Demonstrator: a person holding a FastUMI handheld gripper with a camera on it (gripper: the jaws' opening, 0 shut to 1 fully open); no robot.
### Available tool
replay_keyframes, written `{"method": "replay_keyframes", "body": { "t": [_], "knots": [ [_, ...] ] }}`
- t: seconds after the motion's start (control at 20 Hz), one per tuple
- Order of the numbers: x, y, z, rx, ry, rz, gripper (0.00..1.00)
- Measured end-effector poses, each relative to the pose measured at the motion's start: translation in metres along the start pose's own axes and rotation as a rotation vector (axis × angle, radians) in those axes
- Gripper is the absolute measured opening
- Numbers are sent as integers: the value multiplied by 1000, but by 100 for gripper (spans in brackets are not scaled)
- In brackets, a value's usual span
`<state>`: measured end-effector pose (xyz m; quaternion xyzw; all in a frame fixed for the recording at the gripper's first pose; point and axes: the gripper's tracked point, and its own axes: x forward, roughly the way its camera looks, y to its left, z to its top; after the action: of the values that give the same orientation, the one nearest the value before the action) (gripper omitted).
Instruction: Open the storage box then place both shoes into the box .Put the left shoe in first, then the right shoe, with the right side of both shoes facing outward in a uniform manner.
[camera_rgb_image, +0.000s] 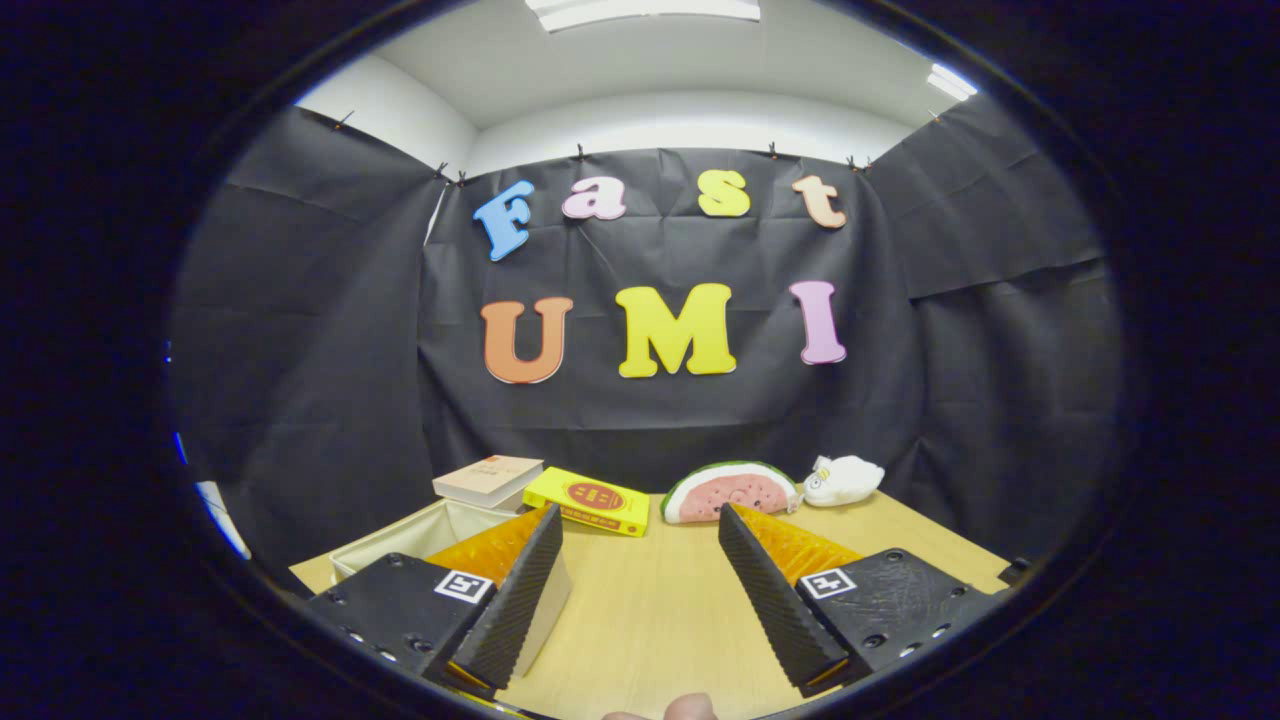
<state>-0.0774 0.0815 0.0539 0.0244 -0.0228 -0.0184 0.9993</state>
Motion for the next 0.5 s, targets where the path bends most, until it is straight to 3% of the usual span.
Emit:
{"method": "replay_keyframes", "body": {
  "t": [0.5],
  "knots": [
    [-3, -8, -35, 19, 2, -23, 96]
  ]
}}
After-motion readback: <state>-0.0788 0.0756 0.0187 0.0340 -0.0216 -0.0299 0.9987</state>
